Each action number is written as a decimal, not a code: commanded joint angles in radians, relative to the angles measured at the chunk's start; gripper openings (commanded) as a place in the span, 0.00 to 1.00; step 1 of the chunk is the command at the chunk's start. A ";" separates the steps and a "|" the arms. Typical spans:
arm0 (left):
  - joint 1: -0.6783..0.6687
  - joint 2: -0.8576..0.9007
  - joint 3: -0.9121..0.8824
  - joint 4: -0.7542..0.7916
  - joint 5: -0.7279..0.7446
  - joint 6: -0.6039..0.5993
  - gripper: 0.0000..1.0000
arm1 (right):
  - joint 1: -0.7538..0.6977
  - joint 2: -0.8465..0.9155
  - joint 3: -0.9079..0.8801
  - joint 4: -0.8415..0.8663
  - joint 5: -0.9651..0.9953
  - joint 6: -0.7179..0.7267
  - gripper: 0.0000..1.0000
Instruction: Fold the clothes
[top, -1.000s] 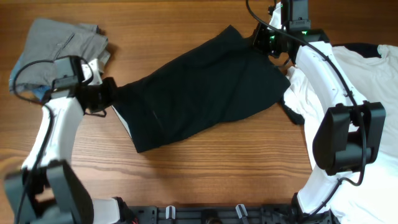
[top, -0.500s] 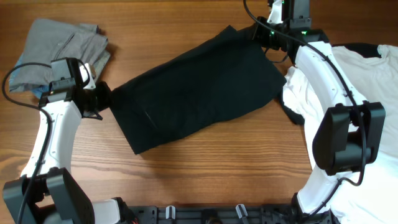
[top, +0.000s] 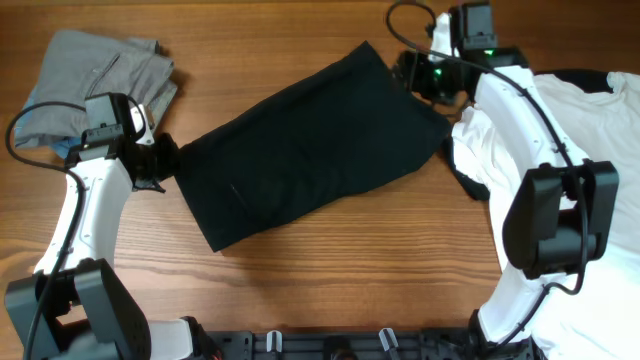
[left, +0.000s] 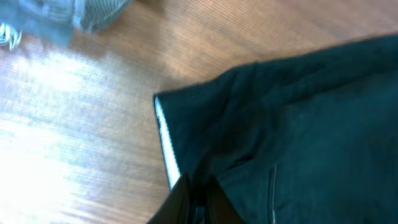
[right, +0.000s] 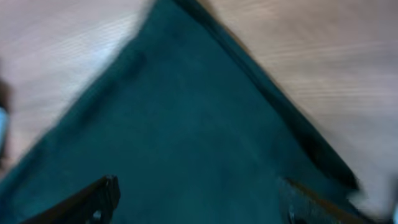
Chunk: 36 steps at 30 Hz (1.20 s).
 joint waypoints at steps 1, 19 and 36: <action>0.003 0.008 0.001 -0.024 -0.040 0.005 0.16 | -0.031 0.017 0.012 -0.074 0.085 -0.024 0.86; -0.247 -0.016 -0.122 -0.052 0.118 -0.108 0.04 | -0.050 0.024 -0.132 -0.209 0.050 -0.022 0.88; 0.061 -0.002 -0.321 0.101 0.012 -0.277 0.13 | -0.080 -0.032 -0.389 -0.020 0.241 0.130 0.37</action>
